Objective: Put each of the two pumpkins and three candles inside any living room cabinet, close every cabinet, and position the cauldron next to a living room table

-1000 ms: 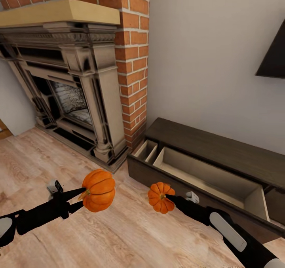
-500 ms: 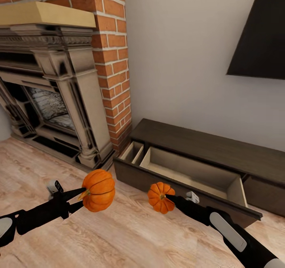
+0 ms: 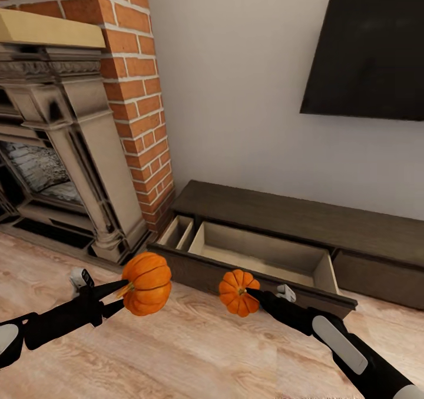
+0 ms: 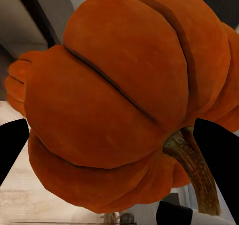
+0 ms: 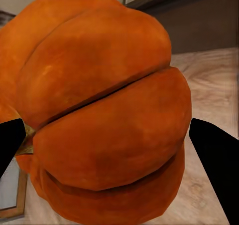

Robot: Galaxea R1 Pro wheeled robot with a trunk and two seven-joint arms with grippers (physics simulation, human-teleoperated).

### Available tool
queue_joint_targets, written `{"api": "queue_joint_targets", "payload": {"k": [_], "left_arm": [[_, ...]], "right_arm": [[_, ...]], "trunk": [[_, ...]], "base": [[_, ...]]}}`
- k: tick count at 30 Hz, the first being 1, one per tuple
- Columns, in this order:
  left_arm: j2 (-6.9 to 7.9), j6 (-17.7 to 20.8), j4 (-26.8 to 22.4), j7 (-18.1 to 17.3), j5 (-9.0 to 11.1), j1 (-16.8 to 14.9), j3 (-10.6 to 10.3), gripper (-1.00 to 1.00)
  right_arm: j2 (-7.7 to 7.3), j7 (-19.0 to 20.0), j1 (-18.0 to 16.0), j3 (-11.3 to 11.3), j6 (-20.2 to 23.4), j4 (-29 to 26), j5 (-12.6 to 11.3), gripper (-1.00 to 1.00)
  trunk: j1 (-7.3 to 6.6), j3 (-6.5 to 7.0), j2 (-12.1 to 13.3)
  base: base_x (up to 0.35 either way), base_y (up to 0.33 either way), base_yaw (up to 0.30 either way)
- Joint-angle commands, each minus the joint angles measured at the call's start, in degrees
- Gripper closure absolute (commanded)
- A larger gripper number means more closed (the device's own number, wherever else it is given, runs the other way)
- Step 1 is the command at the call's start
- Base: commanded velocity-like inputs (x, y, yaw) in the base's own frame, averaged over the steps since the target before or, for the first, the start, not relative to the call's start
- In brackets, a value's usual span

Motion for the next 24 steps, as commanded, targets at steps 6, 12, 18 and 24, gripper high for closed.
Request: {"api": "queue_joint_targets", "payload": {"k": [6, 12, 18, 24], "left_arm": [[0.05, 0.11, 0.02, -0.38, 0.03, -0.01, -0.05, 1.0], [0.02, 0.11, 0.02, -0.38, 0.02, -0.02, -0.05, 1.0], [0.05, 0.11, 0.02, -0.39, 0.02, -0.01, -0.05, 1.0], [0.03, 0.11, 0.02, -0.4, 0.02, -0.02, -0.05, 1.0]], "right_arm": [[-0.04, 0.25, -0.07, 0.15, 0.08, 0.01, -0.42, 1.0], [-0.05, 0.26, -0.06, 0.15, 0.08, -0.06, -0.42, 1.0], [-0.12, 0.21, -0.07, 0.1, 0.15, -0.06, -0.36, 1.0], [-0.04, 0.29, -0.06, 0.18, 0.09, 0.0, -0.42, 1.0]], "trunk": [[-1.33, 1.34, 2.4], [-2.65, 2.5, 4.8], [-3.97, 3.58, 7.21], [-5.28, 4.66, 9.62]], "base": [[0.0, 0.0, -0.255], [0.0, 0.0, -0.13], [0.0, 0.0, -0.009], [0.0, 0.0, 0.0]]}}
